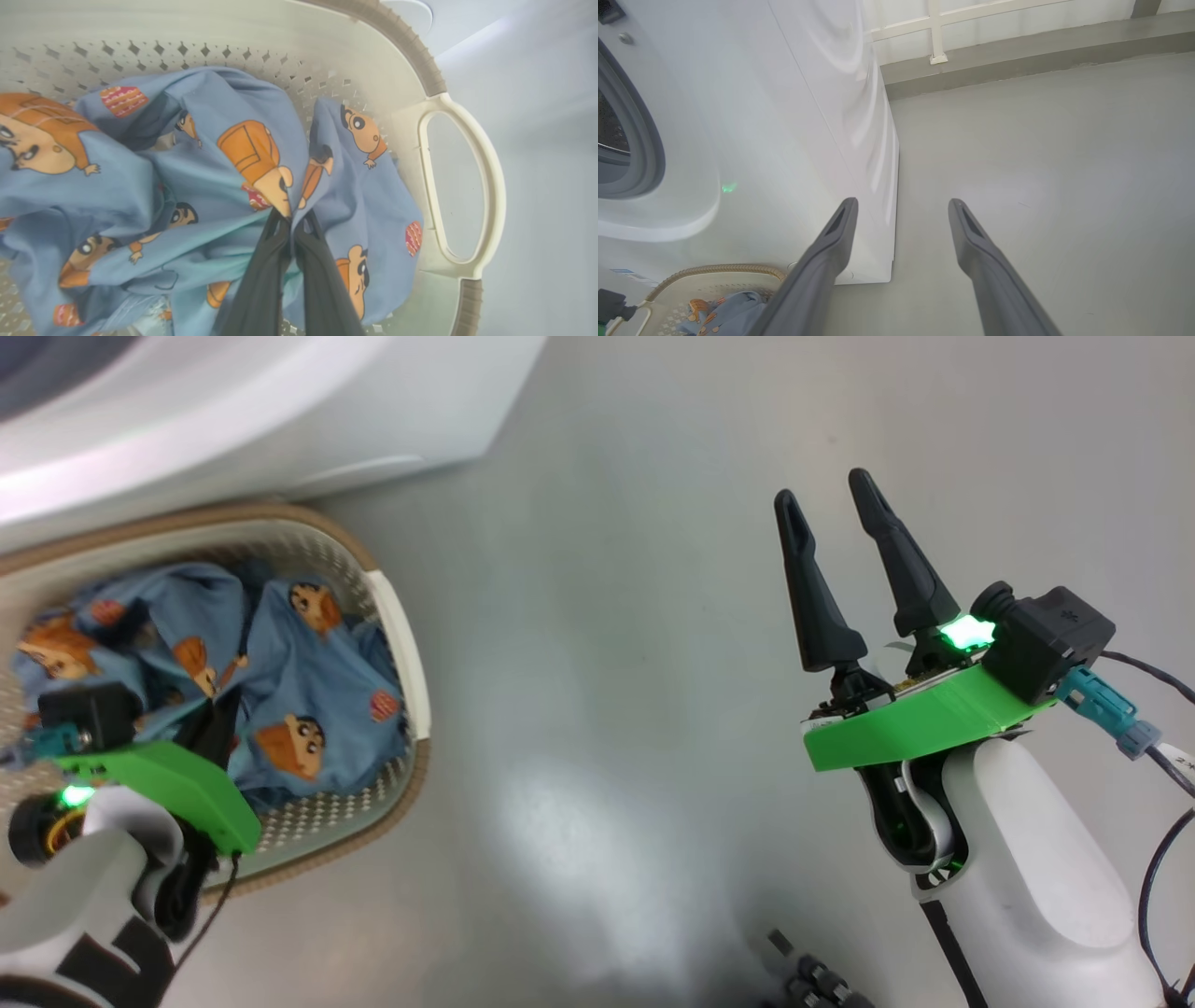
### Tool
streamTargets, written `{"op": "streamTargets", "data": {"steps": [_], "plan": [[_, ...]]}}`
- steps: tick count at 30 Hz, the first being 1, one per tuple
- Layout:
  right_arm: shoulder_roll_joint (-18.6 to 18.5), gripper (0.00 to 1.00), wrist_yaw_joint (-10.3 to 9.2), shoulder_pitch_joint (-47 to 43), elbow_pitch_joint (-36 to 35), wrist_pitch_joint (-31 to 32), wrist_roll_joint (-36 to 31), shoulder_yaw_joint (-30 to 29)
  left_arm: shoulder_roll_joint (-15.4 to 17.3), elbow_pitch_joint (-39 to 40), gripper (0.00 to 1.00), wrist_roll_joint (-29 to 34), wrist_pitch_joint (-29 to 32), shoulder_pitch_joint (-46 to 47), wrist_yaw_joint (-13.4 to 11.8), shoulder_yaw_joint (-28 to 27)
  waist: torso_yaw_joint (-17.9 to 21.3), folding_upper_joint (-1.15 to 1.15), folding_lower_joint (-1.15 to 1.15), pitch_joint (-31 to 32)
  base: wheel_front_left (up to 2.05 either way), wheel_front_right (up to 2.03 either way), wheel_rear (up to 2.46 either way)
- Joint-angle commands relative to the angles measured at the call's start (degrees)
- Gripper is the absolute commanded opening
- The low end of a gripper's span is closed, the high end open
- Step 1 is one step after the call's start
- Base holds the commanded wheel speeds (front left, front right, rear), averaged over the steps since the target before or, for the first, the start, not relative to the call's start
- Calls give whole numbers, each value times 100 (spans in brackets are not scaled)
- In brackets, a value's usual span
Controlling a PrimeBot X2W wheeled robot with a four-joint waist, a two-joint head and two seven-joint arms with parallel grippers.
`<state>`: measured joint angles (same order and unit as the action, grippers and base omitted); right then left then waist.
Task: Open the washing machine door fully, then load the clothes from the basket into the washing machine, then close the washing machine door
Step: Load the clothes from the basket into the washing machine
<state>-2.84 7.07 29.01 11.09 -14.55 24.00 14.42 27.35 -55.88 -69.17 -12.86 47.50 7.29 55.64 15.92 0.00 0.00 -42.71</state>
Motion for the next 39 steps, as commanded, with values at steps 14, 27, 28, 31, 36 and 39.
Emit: {"op": "streamTargets", "data": {"steps": [14, 27, 28, 31, 36, 39], "plan": [[-4, 100, 42, -412, 324, -45, -191, -66, 28, 993, 0, 277, -212, -862, 20, -1067, -875, 0, 0, 1607, 0, 0, 0], [-111, 100, 42, -848, 615, -45, -147, -75, -349, 2183, 0, 1319, -213, -2017, 20, -2745, -1169, 0, 0, 2661, 0, 0, 0], [-137, 100, 42, -885, 633, -45, -122, -69, -384, 2274, 0, 1402, -213, -2102, 20, -2844, -1190, 0, 0, 2745, 0, 0, 0], [-217, 100, 42, -997, 680, -45, -46, -56, -492, 2546, 0, 1644, -213, -2329, 20, -3128, -1250, 0, 0, 2994, 0, 0, 0], [-339, 100, 42, -1178, 742, -45, 78, -14, -655, 2958, 0, 2052, -213, -2674, 15, -3527, -1311, 0, 0, 3374, 0, 0, 0], [-412, 100, 42, -1290, 764, -45, 150, 1, -762, 3285, 0, 2299, -214, -2850, -52, -3719, -1335, 0, 0, 3579, 0, 0, 0]]}}
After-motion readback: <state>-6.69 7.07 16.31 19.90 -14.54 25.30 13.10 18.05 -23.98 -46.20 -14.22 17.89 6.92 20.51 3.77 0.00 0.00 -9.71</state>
